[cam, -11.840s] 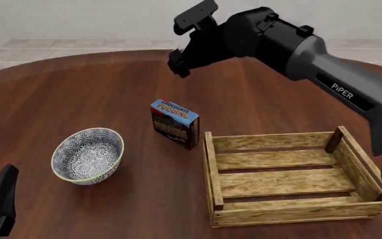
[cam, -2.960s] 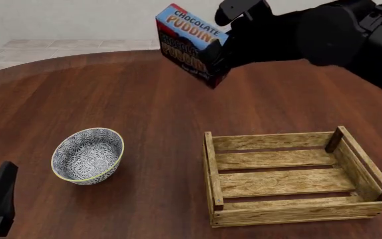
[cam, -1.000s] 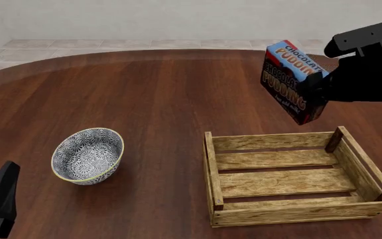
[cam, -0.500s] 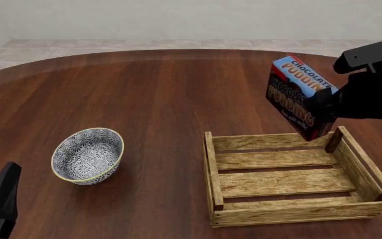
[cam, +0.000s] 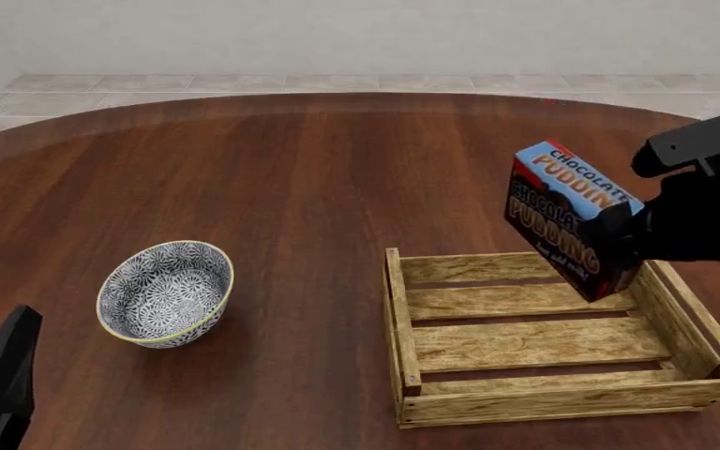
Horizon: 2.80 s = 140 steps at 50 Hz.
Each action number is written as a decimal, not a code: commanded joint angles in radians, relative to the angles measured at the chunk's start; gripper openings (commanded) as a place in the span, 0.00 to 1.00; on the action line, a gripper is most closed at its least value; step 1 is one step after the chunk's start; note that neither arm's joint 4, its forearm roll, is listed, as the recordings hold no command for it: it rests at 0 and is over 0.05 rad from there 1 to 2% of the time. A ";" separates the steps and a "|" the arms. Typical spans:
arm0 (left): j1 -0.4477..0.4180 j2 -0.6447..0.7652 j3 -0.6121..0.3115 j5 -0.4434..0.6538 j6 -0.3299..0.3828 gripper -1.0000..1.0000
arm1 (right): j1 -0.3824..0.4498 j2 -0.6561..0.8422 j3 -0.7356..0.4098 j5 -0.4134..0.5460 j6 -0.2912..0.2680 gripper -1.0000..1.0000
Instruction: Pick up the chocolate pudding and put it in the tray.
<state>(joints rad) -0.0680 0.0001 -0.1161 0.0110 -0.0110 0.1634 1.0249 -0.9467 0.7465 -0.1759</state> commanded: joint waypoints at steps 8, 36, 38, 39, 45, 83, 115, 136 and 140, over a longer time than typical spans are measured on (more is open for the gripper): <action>-0.002 0.000 0.001 0.002 0.002 1.00 | 0.019 -0.016 0.071 -0.027 0.037 0.00; -0.005 0.000 0.007 0.003 0.007 1.00 | 0.045 -0.027 0.143 -0.042 0.042 0.00; -0.007 0.000 0.001 0.009 0.008 1.00 | 0.046 -0.023 0.143 -0.045 0.042 0.00; -0.008 0.000 0.003 0.007 0.009 1.00 | 0.045 -0.020 0.146 -0.050 0.042 0.00; -0.008 0.000 0.002 0.008 0.011 1.00 | 0.063 -0.026 0.165 -0.069 0.069 0.00; -0.011 0.000 -0.004 0.011 0.013 1.00 | 0.102 -0.044 0.260 -0.112 0.114 0.00; -0.009 0.000 0.002 0.007 0.016 1.00 | 0.143 0.018 0.365 -0.263 0.170 0.00; -0.007 0.000 0.000 0.008 0.015 1.00 | 0.142 0.062 0.361 -0.291 0.167 0.00; -0.008 0.000 0.002 0.010 0.016 1.00 | 0.138 0.063 0.352 -0.284 0.167 0.00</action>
<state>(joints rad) -0.0762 0.0001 -0.1161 0.0196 0.0041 0.3050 1.0758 -0.5839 0.4646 -0.0269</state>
